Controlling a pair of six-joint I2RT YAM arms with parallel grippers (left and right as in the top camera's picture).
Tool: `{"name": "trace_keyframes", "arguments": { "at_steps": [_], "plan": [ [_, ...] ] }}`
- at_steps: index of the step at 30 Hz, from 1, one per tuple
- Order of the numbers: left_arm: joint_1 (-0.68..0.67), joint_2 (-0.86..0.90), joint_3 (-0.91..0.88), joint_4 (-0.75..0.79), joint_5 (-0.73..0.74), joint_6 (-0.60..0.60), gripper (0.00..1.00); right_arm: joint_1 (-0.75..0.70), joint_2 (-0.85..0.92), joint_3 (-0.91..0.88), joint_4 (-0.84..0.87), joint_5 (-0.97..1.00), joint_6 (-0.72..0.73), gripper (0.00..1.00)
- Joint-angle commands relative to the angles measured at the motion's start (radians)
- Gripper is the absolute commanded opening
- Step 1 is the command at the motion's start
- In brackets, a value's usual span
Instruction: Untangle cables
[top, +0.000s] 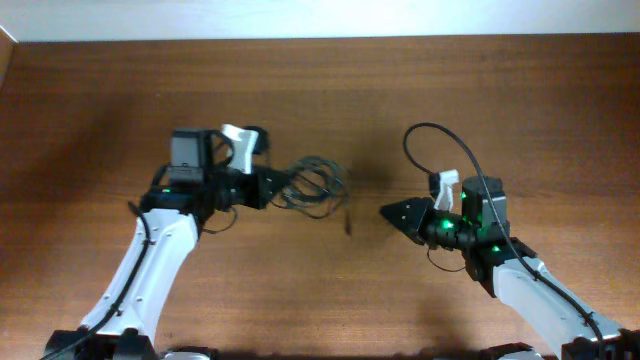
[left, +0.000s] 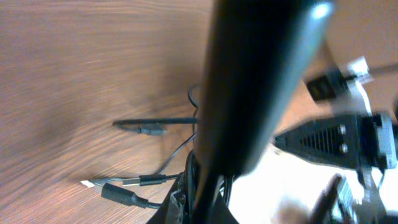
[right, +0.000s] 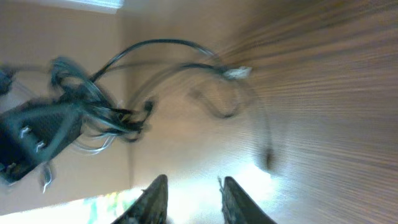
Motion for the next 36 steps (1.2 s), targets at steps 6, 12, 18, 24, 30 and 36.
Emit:
{"name": "trace_keyframes", "arguments": {
  "at_steps": [6,12,18,24,30,36],
  "plan": [
    [-0.074,-0.004,0.001,0.029,0.046,0.124,0.0,0.15,-0.005,0.003,0.065,-0.053,-0.098,0.4],
    [-0.074,-0.004,0.001,0.028,-0.063,0.001,0.0,0.261,-0.005,0.003,0.064,0.096,-0.097,0.4],
    [-0.074,-0.004,0.001,0.023,-0.111,0.001,0.0,0.317,-0.005,0.003,0.064,0.16,-0.09,0.54],
    [-0.097,-0.004,0.001,0.02,-0.116,-0.046,0.0,0.316,-0.005,0.003,0.064,0.138,-0.09,0.64],
    [-0.129,-0.004,0.001,0.021,-0.119,-0.086,0.0,0.314,-0.005,0.003,0.064,0.14,-0.094,0.64],
    [-0.174,-0.002,0.001,0.021,-0.251,-0.085,0.0,0.284,-0.006,0.003,0.066,0.116,-0.226,0.6]
  ]
}}
